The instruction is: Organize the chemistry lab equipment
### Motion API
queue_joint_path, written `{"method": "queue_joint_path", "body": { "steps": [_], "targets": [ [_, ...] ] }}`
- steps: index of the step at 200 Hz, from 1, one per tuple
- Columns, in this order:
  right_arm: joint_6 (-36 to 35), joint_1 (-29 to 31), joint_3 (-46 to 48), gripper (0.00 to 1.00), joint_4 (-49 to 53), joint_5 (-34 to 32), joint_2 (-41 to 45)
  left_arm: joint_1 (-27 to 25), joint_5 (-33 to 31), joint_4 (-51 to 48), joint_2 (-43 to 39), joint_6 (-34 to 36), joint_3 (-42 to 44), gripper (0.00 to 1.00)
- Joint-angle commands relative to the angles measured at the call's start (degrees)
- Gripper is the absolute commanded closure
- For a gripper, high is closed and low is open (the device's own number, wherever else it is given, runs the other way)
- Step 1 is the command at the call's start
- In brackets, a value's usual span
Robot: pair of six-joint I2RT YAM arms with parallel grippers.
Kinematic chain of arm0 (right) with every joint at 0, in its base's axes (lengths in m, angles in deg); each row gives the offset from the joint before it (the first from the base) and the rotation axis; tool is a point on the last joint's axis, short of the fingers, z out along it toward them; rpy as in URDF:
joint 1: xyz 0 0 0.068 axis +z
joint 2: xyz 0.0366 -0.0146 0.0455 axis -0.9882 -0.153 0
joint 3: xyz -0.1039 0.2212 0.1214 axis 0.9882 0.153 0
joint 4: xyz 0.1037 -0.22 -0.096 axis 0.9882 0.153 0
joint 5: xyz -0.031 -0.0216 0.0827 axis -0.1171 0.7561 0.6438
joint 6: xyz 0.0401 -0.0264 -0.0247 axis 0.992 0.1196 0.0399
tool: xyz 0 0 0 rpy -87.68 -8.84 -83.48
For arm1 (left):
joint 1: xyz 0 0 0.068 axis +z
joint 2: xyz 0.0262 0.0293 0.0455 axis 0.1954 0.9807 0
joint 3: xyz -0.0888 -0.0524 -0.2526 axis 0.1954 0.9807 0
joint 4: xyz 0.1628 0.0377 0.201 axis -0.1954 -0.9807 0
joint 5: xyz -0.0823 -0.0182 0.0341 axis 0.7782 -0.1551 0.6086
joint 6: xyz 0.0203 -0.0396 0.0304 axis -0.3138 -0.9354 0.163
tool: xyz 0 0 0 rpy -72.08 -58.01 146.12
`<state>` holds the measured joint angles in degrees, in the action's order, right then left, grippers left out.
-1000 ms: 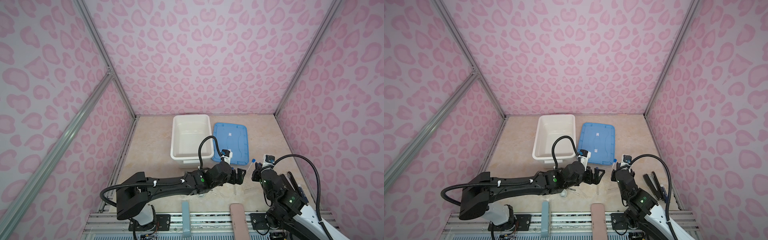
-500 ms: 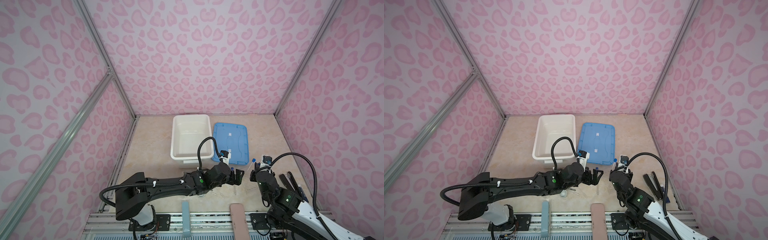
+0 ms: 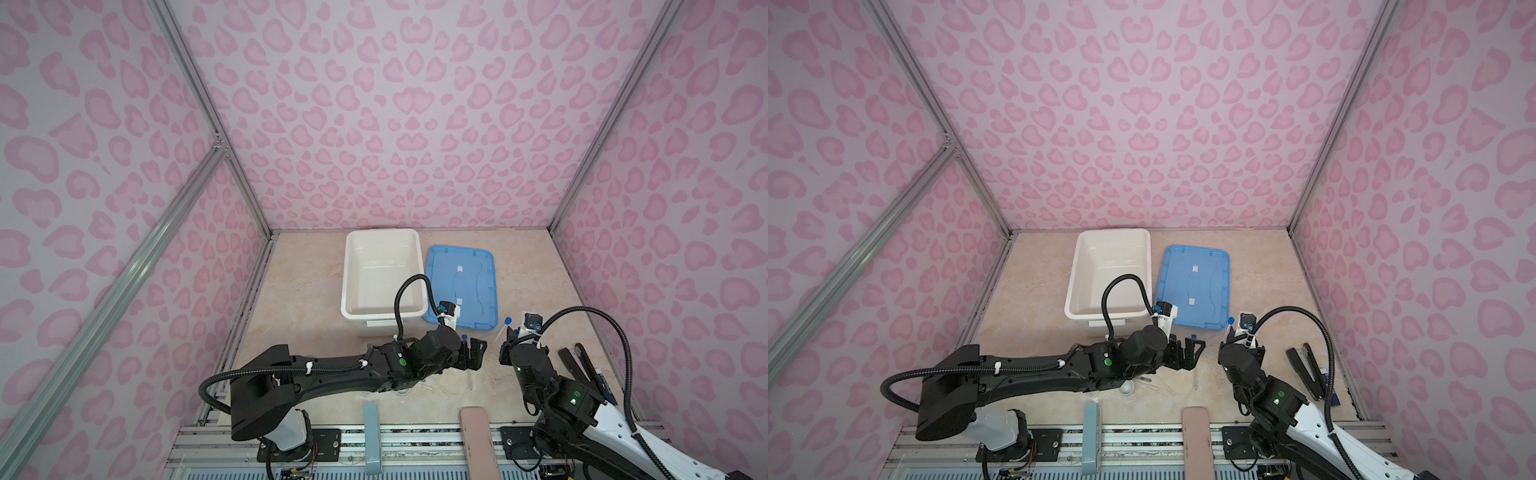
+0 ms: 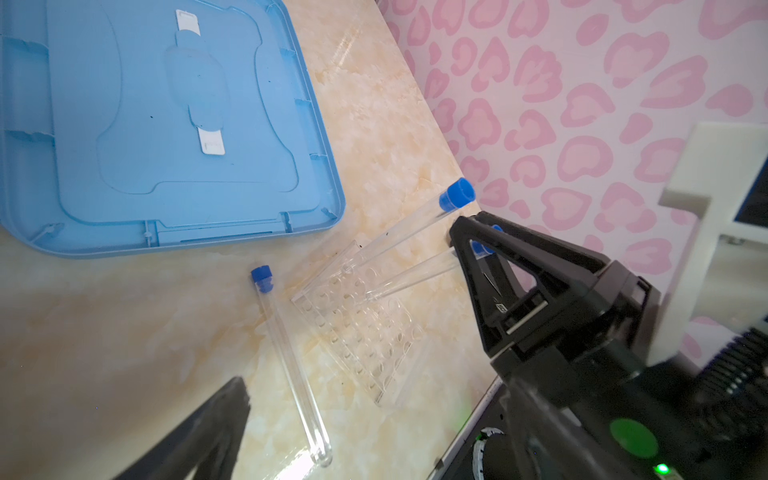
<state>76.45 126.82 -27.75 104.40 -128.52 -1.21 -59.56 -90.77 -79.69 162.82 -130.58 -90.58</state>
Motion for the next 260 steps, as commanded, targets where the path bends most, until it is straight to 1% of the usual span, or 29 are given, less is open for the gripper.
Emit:
{"method": "queue_joint_path", "body": {
  "steps": [1,10,18,45,50,54,73,88,100,108,114,125,132,133,134,141,143,144,147,154,162,169,175,187,198,216,220,245,260],
  "targets": [
    [0.6,0.1,-0.4,0.57,0.8,-1.0,1.6,0.0,-1.2,0.0,-0.6,-0.5,-0.5,0.02],
    [0.9,0.1,-1.0,0.49,2.0,-1.3,2.8,0.0,-2.0,-1.3,-0.6,-0.4,-0.9,0.02],
    [1.1,0.1,-1.3,0.4,3.0,-1.7,3.8,0.1,-2.7,-2.6,-0.8,-0.7,-1.1,0.02],
    [1.8,0.0,-2.9,0.18,5.3,-2.2,7.3,0.0,-4.6,-6.6,-0.7,-0.6,-2.1,0.02],
    [1.7,0.0,-3.3,0.07,5.3,-2.0,7.8,0.0,-4.9,-7.8,-0.5,-0.4,-2.8,0.02],
    [1.5,-0.1,-3.7,0.03,5.4,-1.7,8.1,0.0,-5.2,-9.1,-0.2,-0.4,-3.5,0.02],
    [0.2,-0.5,-7.0,0.02,6.4,0.1,7.9,0.0,-6.0,-15.6,2.0,-0.3,-6.9,0.0],
    [-0.8,-1.6,-10.7,0.02,7.7,1.5,6.8,0.0,-5.8,-19.3,4.2,-0.1,-9.3,0.04],
    [-2.1,-3.4,-13.9,0.02,7.9,4.7,5.5,0.1,-5.0,-22.0,6.0,0.0,-11.3,0.08],
    [-3.0,-5.8,-16.5,0.02,8.1,7.7,4.4,0.0,-4.4,-23.7,7.4,0.2,-12.7,0.12],
    [-3.4,-7.6,-18.2,0.02,8.2,10.7,3.7,0.0,-3.8,-25.0,8.4,0.7,-14.1,0.14],
    [-4.3,-12.9,-21.7,0.02,8.8,17.8,1.6,0.0,-2.4,-27.4,10.9,1.7,-16.9,0.18],
    [-4.7,-16.3,-23.6,0.02,9.0,23.8,0.0,0.0,-1.4,-29.3,12.7,2.4,-18.9,0.22],
    [-4.8,-17.0,-23.8,0.02,9.1,25.5,0.0,0.0,-1.2,-29.5,12.9,2.4,-19.2,0.23],
    [-4.8,-17.0,-23.8,0.02,9.1,25.5,0.0,0.0,-1.1,-29.7,13.1,2.5,-19.4,0.23],
    [-5.0,-21.5,-25.8,0.02,9.6,32.7,-2.4,0.0,-0.2,-30.8,14.7,2.9,-20.1,0.26],
    [-5.0,-22.1,-26.0,0.02,9.6,33.6,-2.7,0.0,0.1,-30.9,15.1,3.0,-21.5,0.26],
    [-5.0,-23.3,-26.4,0.02,9.9,35.4,-3.4,0.0,0.2,-31.1,15.3,3.0,-21.8,0.27],
    [-5.0,-24.8,-27.1,0.02,10.4,38.1,-4.5,0.0,0.7,-31.3,15.9,3.2,-22.4,0.28],
    [-4.9,-28.9,-28.9,0.03,11.4,43.3,-6.8,0.1,1.4,-32.1,17.4,3.5,-23.6,0.31],
    [-2.9,-33.3,-30.4,0.05,12.6,46.4,-8.6,0.1,1.9,-33.5,19.0,3.5,-25.2,0.35],
    [-3.2,-36.1,-30.7,0.05,12.1,49.2,-9.1,0.2,2.4,-34.8,20.5,3.4,-26.5,0.37],
    [-3.2,-38.0,-30.7,0.06,11.4,51.1,-9.1,0.3,2.8,-35.8,21.6,3.2,-27.5,0.41],
    [-2.9,-40.2,-31.0,0.06,10.8,53.4,-9.0,0.5,3.9,-36.6,23.4,3.2,-28.5,0.46],
    [-3.1,-41.1,-31.6,0.05,11.2,54.1,-9.1,0.8,5.0,-38.5,25.6,3.3,-30.5,0.52],
    [-4.3,-41.2,-32.8,0.05,13.1,55.1,-11.0,1.0,5.3,-41.7,29.0,3.7,-33.8,0.53],
    [-4.7,-41.2,-33.0,0.05,13.7,55.0,-11.4,1.1,5.3,-41.8,29.4,3.7,-34.0,0.54],
    [-6.0,-41.3,-32.9,0.04,14.0,51.6,-10.4,1.2,4.3,-43.5,31.6,4.2,-35.7,0.54],
    [-6.4,-41.4,-33.2,0.04,13.8,51.1,-10.0,1.3,4.3,-44.1,32.7,4.6,-36.5,0.55]
  ]
}}
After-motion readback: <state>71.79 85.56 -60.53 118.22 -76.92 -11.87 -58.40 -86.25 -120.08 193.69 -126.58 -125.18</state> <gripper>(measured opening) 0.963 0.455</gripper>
